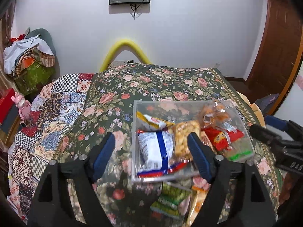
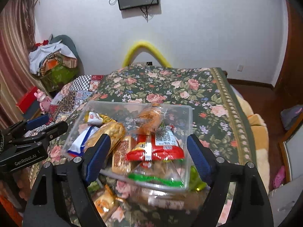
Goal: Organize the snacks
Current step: 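Withdraw both open tools from the box toward the remaining snacks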
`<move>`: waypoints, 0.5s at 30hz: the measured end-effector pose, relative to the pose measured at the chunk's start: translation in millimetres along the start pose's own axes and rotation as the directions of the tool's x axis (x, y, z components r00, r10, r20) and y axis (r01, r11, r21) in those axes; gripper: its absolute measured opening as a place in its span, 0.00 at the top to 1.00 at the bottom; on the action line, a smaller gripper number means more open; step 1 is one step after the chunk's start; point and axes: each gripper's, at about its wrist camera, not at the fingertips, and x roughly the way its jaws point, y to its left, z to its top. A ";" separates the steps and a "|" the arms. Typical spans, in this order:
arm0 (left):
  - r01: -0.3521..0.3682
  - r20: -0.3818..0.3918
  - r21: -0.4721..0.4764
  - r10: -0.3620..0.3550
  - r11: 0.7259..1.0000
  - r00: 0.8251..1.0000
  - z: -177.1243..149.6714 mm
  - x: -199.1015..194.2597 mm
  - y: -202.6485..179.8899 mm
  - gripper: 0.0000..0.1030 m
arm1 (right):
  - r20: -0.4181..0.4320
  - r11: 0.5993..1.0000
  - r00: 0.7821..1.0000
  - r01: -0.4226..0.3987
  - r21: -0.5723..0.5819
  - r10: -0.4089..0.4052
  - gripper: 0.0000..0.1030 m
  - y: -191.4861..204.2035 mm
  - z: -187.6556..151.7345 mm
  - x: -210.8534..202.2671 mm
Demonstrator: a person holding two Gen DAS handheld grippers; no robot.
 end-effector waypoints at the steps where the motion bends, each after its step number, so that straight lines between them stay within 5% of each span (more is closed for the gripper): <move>1: 0.002 -0.001 -0.002 -0.002 1.000 1.000 -2.5 -3.3 0.8 0.19 | 0.006 1.000 1.000 -0.003 0.001 0.003 0.19 0.0 -2.2 -6.8; 15: 0.022 -0.110 0.021 -0.020 1.000 0.994 -70.8 -21.1 3.2 0.17 | -0.063 1.000 0.998 0.008 0.020 -0.007 0.18 -8.6 -60.6 -29.6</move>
